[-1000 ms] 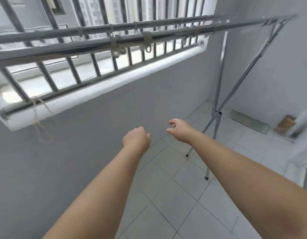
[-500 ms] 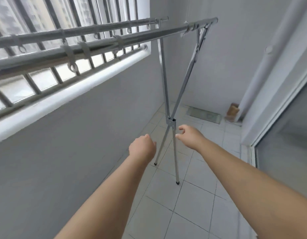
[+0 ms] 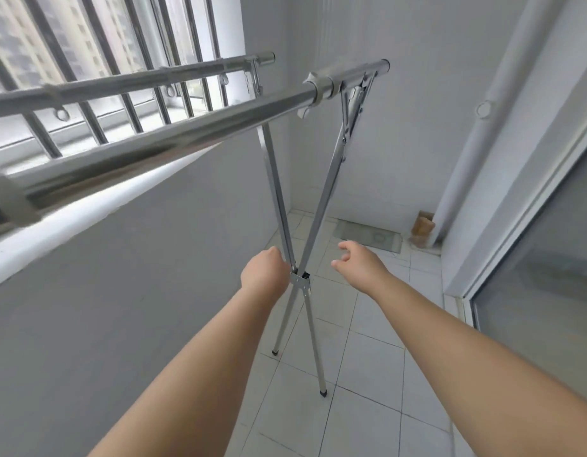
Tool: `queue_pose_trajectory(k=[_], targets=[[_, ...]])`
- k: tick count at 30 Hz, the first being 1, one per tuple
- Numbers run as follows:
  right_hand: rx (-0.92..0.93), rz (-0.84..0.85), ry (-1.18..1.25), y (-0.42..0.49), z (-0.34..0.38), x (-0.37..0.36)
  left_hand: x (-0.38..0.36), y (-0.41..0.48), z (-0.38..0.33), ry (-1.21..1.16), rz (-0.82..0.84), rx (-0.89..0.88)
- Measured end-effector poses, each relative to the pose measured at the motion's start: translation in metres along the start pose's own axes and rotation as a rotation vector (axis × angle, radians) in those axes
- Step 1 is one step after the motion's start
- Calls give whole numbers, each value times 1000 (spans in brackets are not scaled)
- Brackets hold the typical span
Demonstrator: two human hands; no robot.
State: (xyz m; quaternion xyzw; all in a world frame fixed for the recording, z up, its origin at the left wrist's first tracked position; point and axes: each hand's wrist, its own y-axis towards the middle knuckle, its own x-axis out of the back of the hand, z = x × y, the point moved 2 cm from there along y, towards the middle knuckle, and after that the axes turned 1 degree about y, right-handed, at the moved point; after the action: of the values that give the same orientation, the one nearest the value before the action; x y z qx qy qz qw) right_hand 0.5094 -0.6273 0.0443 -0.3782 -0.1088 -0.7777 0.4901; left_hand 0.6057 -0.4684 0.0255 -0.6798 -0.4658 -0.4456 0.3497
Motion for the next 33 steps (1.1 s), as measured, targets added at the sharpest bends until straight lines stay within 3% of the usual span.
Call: queue_pose_trajectory(k=[14, 25, 33], targets=[[204, 198, -44, 148, 9, -6, -5, 127, -40, -268, -66, 295], [170, 287, 46, 193, 21, -26, -8, 200, -24, -653, -97, 383], [147, 244, 37, 239, 66, -54, 13, 257, 19, -727, -110, 401]])
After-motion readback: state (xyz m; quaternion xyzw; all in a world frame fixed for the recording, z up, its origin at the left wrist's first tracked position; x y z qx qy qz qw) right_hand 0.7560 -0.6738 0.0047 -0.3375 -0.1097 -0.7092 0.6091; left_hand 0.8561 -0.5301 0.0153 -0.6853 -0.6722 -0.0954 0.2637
